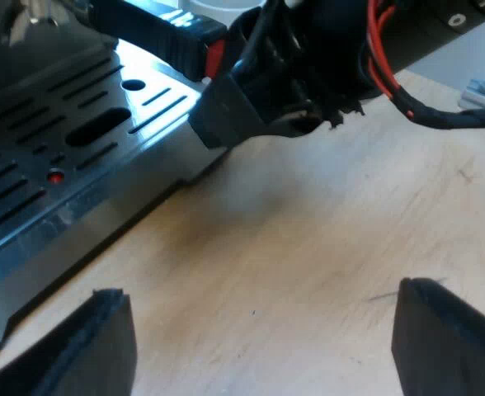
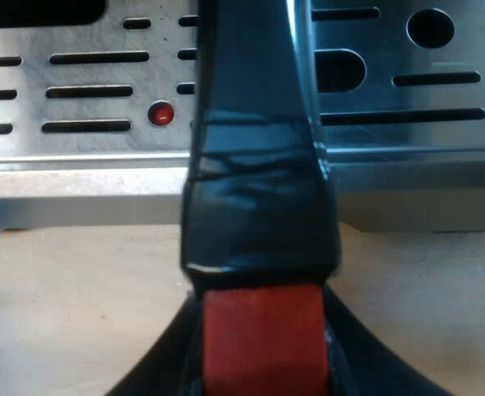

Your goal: Grind coffee beans and then tamp

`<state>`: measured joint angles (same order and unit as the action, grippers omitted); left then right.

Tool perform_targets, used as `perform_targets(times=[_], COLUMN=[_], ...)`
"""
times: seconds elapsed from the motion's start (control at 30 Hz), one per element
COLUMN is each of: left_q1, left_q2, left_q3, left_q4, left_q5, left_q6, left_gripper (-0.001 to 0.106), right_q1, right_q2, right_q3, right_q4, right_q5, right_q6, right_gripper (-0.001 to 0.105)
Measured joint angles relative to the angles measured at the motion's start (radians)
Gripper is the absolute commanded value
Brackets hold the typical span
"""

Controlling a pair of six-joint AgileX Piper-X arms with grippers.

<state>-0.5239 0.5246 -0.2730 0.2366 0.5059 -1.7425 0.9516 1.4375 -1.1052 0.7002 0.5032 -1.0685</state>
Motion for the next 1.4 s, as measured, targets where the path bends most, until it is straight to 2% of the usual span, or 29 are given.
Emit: perform_targets(times=[0.13, 0.27, 0.5, 0.63, 0.77, 1.13, 1.2, 1.4], left_q1=[0.000, 0.000, 0.000, 0.000, 0.000, 0.000, 0.000, 0.000], left_q2=[-0.016, -0.083, -0.178, -0.205, -0.236, -0.342, -0.362, -0.381], left_q3=[0.000, 0.001, 0.001, 0.001, 0.003, 0.003, 0.003, 0.003], left_q4=[0.000, 0.000, 0.000, 0.012, 0.080, 0.105, 0.105, 0.105], left_q5=[-0.006, -0.029, -0.029, -0.031, -0.036, -0.058, -0.058, -0.058], left_q6=[0.000, 0.000, 0.000, 0.000, 0.000, 0.000, 0.000, 0.000], left_gripper=[0.066, 0.066, 0.066, 0.066, 0.066, 0.066, 0.066, 0.066], right_q1=[0.003, 0.008, 0.044, 0.073, 0.080, 0.132, 0.145, 0.190], right_q2=[-0.016, -0.038, -0.052, -0.052, -0.052, -0.052, -0.058, -0.087], right_q3=[0.000, 0.000, 0.005, 0.007, 0.007, 0.007, 0.007, 0.007], right_q4=[0.016, 0.046, 0.112, 0.114, 0.118, 0.169, 0.174, 0.190], right_q5=[-0.002, -0.011, -0.045, -0.022, -0.019, -0.006, 0.017, 0.069], right_q6=[0.000, -0.003, 0.007, 0.021, 0.048, 0.076, 0.104, 0.131], right_gripper=[0.000, 0.000, 0.000, 0.000, 0.000, 0.000, 0.000, 0.000])
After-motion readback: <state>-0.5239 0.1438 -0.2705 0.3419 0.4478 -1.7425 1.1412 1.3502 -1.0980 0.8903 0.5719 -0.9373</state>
